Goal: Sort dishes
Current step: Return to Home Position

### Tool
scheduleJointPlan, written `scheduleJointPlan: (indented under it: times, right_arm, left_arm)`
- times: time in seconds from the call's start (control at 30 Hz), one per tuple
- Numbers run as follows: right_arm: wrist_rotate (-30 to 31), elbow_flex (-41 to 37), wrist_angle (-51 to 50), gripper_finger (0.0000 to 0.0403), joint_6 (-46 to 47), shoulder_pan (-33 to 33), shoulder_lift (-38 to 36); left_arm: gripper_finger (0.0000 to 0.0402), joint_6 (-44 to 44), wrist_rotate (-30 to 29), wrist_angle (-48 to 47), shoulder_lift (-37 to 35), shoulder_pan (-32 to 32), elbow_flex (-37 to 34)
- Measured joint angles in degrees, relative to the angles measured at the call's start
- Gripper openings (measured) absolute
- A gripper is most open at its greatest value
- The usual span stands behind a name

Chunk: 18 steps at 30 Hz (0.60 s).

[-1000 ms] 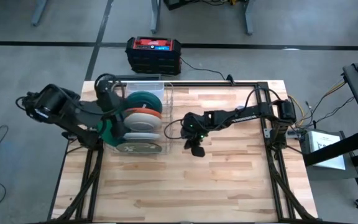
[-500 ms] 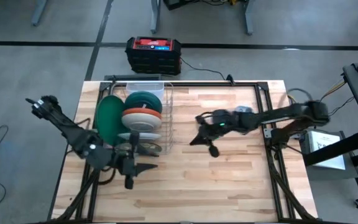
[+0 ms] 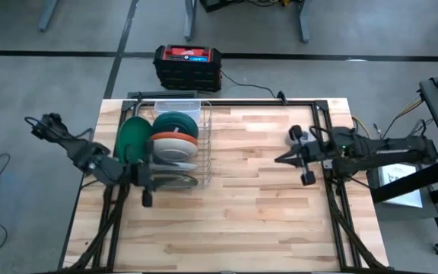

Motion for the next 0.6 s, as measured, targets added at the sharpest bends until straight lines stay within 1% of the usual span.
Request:
scheduleJointPlan:
  times: [0.07,0.13,0.23,0.3,0.33,0.4,0.5,0.57,0.6]
  right_arm:
    - [1.8,-2.1,-1.51,0.0002,0.76,-0.01,-3.58]
    - [2.5,-4.0,-3.08,0.0002,0.87,-0.04,-6.28]
    - [3.78,-6.32,-3.55,0.0002,1.99,-0.01,-8.71]
    - [5.22,-7.4,-4.61,0.0002,2.15,-0.01,-9.63]
    - [5.7,-7.92,-4.75,0.0002,2.17,-0.01,-9.89]
    - [6.92,-8.89,-4.67,0.0002,2.2,-0.01,-10.18]
    - [8.2,-10.05,-3.83,0.0002,2.2,-0.01,-10.15]
    - [8.31,-10.32,-3.62,0.0002,2.2,-0.01,-10.06]
    - [8.31,-10.33,-3.42,0.0002,2.22,-0.01,-9.96]
  left_arm:
    - [0.0154,-1.23,-3.09,-2.97,-2.75,-0.1,-0.14]
    - [0.0154,-2.92,-4.37,-6.01,-5.7,-0.07,-0.14]
    - [0.0154,-4.99,-4.89,-8.94,-9.54,-0.07,-0.14]
    - [0.0154,-6.15,-8.07,-9.79,-11.71,-0.11,-0.14]
    - [0.0154,-6.76,-11.18,-10.26,-12.66,-0.11,-0.14]
    - [0.0154,-8.33,-19.88,-11.67,-14.23,-0.1,-0.14]
    - [0.0154,-12.07,-35.4,-15.47,-15.69,0.13,-0.14]
    - [0.0154,-16.85,-47.56,-19.53,-16.24,0.13,-0.36]
    - [0.0154,-19.72,-50.77,-22.23,-16.59,0.15,-0.46]
